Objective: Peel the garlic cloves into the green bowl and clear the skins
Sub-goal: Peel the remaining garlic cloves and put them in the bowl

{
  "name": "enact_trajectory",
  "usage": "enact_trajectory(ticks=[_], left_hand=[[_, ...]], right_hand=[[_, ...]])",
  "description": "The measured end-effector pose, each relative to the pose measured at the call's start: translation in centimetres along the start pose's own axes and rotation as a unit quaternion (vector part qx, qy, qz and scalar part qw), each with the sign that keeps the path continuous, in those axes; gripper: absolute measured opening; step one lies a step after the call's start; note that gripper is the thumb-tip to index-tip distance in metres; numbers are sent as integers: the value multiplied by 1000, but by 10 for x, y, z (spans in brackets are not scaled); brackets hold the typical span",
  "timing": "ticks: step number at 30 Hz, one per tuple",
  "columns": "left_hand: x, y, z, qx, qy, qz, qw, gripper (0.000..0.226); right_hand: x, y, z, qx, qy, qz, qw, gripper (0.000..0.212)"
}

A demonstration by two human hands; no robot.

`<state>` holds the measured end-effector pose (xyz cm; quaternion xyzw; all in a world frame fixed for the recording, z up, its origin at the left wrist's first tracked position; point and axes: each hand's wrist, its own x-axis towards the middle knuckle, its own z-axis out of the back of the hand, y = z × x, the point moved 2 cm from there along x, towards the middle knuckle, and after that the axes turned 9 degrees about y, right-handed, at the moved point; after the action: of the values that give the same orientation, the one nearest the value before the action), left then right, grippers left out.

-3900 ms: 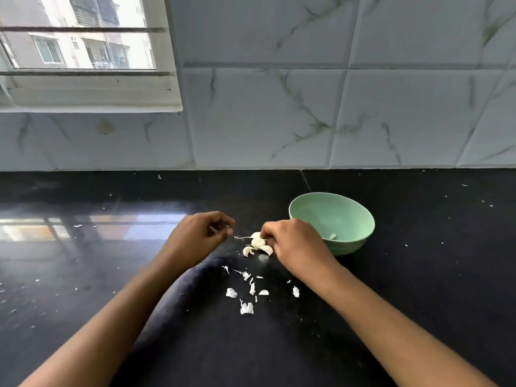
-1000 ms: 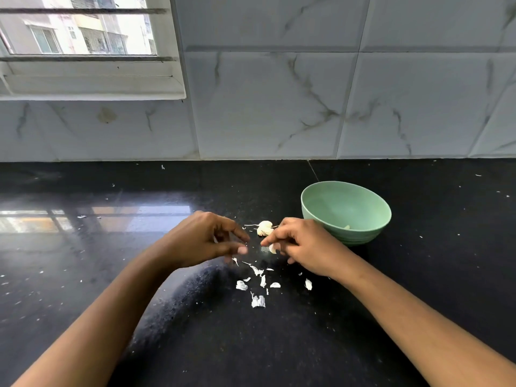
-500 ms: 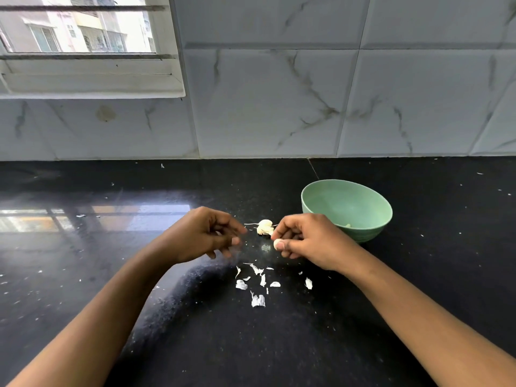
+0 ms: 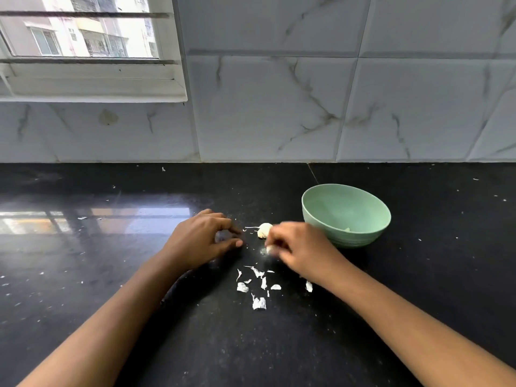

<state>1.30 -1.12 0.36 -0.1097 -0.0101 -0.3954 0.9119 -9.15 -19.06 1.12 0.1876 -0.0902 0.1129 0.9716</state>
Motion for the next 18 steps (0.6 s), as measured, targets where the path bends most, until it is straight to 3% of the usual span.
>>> enact_trajectory(ticks=[2, 5, 10, 14, 18], left_hand=[[0, 3, -4, 17, 45, 39, 998, 61], [-2, 2, -13, 13, 139, 76, 987, 96], [-3, -4, -24, 16, 201, 89, 975, 69], [-2, -3, -24, 12, 225, 95, 970, 69], [-2, -5, -27, 12, 236, 98, 967, 69]], right_hand=[[1, -1, -6, -44, 34, 7, 998, 4], [-1, -1, 0, -39, -42, 38, 998, 4], [0, 3, -16, -151, 20, 77, 985, 10], [0, -2, -10, -89, -40, 74, 992, 13], [1, -1, -16, -94, -3, 80, 992, 13]])
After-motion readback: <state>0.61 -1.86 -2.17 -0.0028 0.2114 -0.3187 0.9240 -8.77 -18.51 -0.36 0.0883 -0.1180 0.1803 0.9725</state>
